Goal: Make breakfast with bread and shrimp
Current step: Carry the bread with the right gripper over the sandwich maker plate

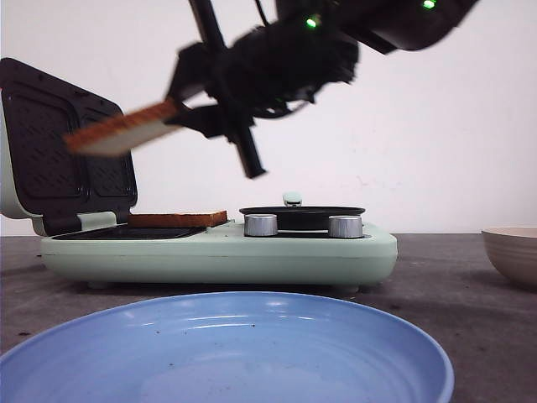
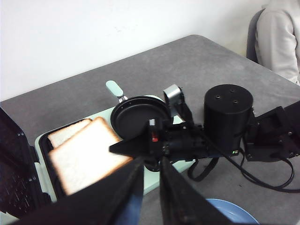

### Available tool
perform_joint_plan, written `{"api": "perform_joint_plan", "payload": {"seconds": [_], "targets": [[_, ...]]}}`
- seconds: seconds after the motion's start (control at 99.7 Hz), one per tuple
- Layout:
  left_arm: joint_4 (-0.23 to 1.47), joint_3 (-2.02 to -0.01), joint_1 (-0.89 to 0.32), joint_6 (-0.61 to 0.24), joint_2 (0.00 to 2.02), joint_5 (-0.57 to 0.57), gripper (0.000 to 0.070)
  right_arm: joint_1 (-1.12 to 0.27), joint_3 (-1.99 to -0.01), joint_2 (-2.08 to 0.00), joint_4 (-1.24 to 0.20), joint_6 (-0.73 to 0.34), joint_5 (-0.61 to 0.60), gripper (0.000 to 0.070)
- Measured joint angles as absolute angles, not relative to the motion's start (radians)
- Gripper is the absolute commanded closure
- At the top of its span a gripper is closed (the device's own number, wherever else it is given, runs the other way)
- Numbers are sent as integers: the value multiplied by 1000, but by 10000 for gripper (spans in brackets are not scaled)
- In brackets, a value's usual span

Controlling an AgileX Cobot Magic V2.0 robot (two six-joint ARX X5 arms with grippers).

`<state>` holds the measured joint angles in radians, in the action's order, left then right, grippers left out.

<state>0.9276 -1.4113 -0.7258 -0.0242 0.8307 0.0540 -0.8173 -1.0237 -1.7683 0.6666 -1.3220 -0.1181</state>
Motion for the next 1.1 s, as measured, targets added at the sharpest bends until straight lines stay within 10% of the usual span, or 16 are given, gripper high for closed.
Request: {"api": "perform_joint_plan", "payload": {"seconds": [1.104], "targets": [[928, -1411, -761, -24, 823, 53, 689, -849, -1052, -1785, 430, -1623, -6, 698]]}}
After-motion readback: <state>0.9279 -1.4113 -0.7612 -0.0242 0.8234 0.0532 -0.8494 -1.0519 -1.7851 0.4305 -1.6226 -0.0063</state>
